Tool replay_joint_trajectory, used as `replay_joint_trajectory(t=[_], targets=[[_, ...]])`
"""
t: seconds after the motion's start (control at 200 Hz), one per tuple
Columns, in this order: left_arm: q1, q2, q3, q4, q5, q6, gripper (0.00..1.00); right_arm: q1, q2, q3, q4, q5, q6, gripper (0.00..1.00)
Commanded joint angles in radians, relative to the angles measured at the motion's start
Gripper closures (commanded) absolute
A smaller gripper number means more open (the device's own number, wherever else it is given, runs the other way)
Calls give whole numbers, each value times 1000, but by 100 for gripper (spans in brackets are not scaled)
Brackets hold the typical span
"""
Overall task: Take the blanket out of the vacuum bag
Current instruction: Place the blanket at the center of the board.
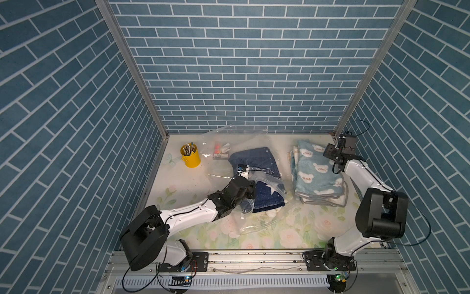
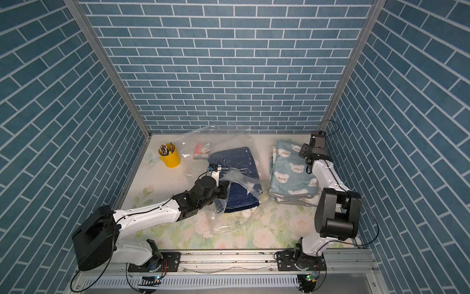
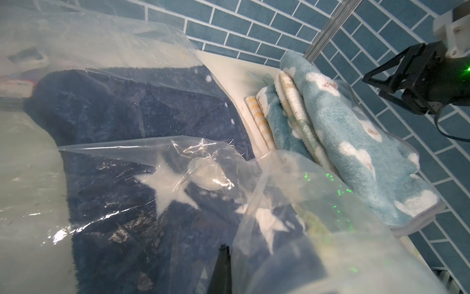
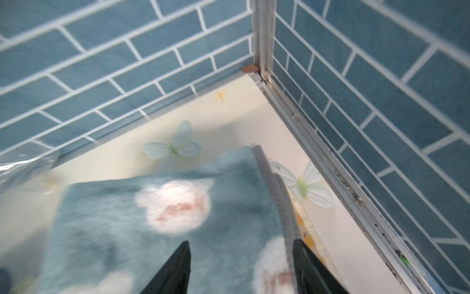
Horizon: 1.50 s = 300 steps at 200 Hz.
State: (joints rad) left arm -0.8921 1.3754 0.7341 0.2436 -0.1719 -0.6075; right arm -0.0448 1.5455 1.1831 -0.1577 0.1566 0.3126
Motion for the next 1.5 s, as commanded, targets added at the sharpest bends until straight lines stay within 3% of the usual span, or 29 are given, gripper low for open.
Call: replay_joint_trajectory(t=[0.0, 0.16, 0.26, 0.57, 0.62, 0.715, 0.76, 0.93, 1.095, 1.21, 1.245, 1.295, 1.345, 1.495], targets=[[10, -43, -24, -24, -33, 1, 99, 70, -134, -68, -57, 65, -13, 34], [10, -74, -40, -30, -36, -8, 99, 304, -216, -167, -103, 66, 8, 33], [9, -78, -46, -32, -20, -19, 99, 422, -226, -234, -124, 135, 42, 33], [9, -110, -91, -4, 14, -51, 99, 576, -253, -381, -225, 385, 197, 36], [9, -115, -87, -7, 14, -52, 99, 586, -280, -401, -235, 390, 215, 44], [9, -117, -85, -6, 17, -51, 99, 607, -342, -435, -233, 338, 234, 69], [9, -117, -84, -3, 19, -54, 99, 627, -368, -442, -237, 318, 241, 76], [7, -108, -84, 8, 34, -61, 99, 651, -408, -431, -310, 282, 247, 83], [5, -108, -90, 18, 37, -66, 99, 654, -442, -474, -347, 279, 244, 97], [1, -100, -89, 26, 42, -68, 99, 654, -432, -518, -328, 225, 241, 95], [-1, -95, -84, 25, 42, -68, 99, 654, -428, -523, -323, 200, 235, 88], [-3, -89, -81, 24, 42, -68, 99, 652, -434, -516, -330, 193, 240, 71], [-4, -82, -76, 21, 45, -66, 99, 654, -473, -503, -337, 190, 236, 63], [-9, -65, -42, -6, 63, -46, 99, 655, -599, -407, -397, 121, 228, 52]])
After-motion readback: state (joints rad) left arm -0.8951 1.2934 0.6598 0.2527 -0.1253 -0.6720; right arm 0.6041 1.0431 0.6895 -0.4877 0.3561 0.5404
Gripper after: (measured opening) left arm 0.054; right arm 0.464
